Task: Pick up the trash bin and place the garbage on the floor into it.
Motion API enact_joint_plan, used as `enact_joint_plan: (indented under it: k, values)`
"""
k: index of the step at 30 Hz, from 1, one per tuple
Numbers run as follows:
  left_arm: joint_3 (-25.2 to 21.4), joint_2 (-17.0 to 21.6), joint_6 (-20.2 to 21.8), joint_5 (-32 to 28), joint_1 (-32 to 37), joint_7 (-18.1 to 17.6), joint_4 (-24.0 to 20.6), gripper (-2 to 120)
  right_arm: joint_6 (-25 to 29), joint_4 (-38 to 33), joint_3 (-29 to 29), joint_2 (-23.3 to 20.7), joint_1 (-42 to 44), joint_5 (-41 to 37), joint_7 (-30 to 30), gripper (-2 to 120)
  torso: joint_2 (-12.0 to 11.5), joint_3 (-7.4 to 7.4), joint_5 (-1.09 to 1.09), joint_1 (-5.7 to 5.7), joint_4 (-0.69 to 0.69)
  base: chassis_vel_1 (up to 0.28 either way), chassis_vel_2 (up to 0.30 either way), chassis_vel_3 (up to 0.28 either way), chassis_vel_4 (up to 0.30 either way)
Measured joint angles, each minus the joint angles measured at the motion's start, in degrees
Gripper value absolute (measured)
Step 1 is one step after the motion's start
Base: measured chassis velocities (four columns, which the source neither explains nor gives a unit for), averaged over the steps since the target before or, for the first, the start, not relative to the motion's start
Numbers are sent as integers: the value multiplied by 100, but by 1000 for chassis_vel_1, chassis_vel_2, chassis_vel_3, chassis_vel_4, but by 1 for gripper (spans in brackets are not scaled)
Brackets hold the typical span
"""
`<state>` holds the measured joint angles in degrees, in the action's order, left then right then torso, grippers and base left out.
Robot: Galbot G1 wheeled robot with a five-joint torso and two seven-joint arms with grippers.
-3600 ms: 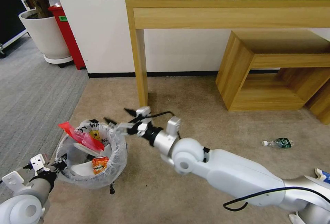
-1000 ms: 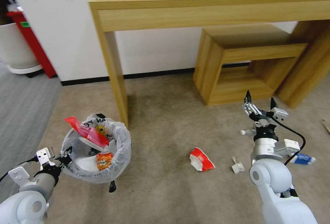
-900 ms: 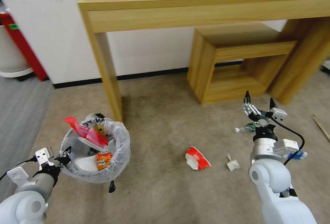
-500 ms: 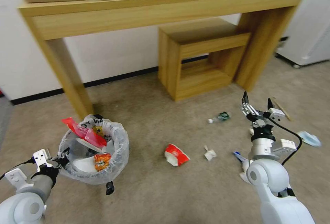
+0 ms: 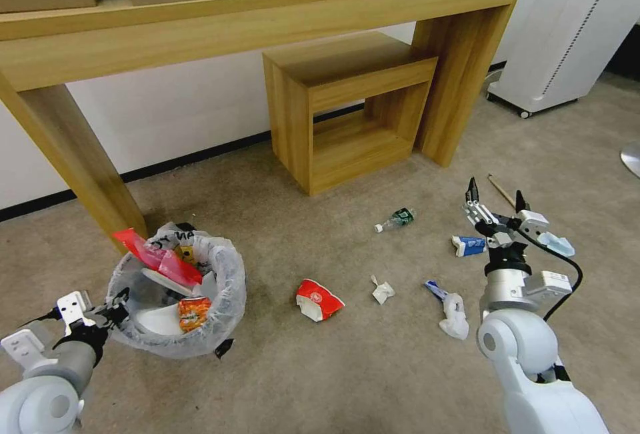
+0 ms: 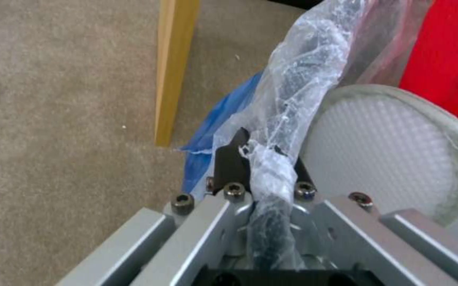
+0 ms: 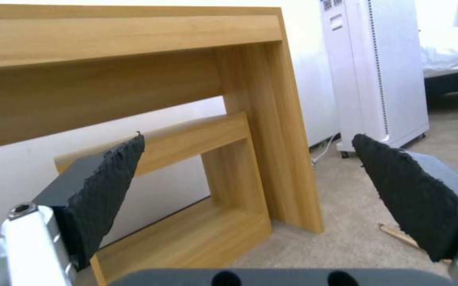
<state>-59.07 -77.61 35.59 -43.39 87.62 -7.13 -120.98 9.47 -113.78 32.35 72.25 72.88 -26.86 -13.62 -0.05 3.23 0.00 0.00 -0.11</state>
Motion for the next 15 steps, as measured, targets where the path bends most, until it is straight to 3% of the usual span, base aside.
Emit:
enact_joint_plan:
  k: [15]
  values:
    - [-205, 81, 39, -107, 56, -80, 25, 1, 20, 72, 4, -1, 77, 279, 96, 100, 0, 0, -1, 0, 0, 0, 0, 0, 0]
